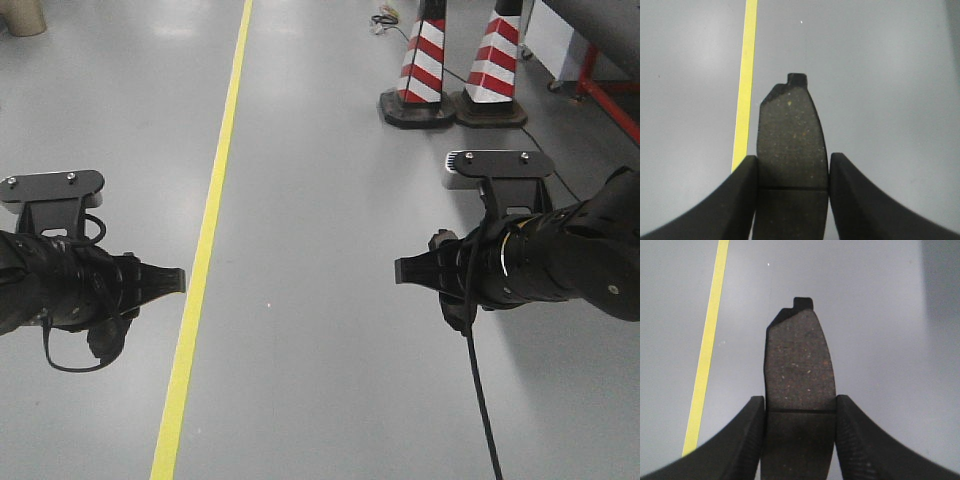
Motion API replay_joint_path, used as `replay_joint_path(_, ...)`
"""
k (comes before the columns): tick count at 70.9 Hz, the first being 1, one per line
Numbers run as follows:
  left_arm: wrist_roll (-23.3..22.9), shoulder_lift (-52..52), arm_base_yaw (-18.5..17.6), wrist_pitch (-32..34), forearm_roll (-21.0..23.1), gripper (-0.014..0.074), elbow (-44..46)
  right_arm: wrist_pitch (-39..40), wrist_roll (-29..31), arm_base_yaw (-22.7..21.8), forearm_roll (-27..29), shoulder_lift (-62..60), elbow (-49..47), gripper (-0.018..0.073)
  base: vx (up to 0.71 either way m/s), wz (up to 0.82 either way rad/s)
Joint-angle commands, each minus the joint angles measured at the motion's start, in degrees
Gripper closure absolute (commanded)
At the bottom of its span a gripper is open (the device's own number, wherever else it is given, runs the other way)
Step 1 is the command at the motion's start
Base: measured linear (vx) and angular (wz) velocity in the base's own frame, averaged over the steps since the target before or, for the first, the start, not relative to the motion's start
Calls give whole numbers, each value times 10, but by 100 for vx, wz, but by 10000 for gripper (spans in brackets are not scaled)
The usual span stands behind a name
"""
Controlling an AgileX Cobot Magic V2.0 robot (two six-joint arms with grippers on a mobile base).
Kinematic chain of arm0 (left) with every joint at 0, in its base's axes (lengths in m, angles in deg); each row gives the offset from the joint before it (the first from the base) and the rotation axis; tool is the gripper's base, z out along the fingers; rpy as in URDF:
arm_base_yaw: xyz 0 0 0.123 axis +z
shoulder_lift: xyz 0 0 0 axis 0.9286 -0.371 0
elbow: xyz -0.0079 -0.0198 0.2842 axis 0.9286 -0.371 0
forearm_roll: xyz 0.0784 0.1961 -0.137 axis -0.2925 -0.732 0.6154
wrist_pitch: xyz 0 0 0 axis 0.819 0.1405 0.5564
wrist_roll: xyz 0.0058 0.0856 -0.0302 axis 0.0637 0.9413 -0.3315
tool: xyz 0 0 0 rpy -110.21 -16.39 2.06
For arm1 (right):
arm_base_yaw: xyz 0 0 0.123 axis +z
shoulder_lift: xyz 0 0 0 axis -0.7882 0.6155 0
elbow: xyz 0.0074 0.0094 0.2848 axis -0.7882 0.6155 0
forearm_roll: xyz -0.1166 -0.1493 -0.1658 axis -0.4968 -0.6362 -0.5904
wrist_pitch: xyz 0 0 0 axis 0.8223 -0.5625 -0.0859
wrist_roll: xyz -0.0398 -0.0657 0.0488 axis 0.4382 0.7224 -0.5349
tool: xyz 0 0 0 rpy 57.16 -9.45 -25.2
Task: Move and align brake pads A on conveyor
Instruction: 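Drive along the yellow floor line toward the traffic cones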
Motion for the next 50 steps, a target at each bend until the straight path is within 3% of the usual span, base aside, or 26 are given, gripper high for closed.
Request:
replay_joint_path(1, -1, 20, -3, 21, -15, 493, 15, 29, 1, 0, -17, -21, -16, 565, 53, 9)
replay_joint_path(50, -1, 20, -3, 21, -15, 493, 15, 28, 1, 0, -17, -21, -16, 565, 55, 3)
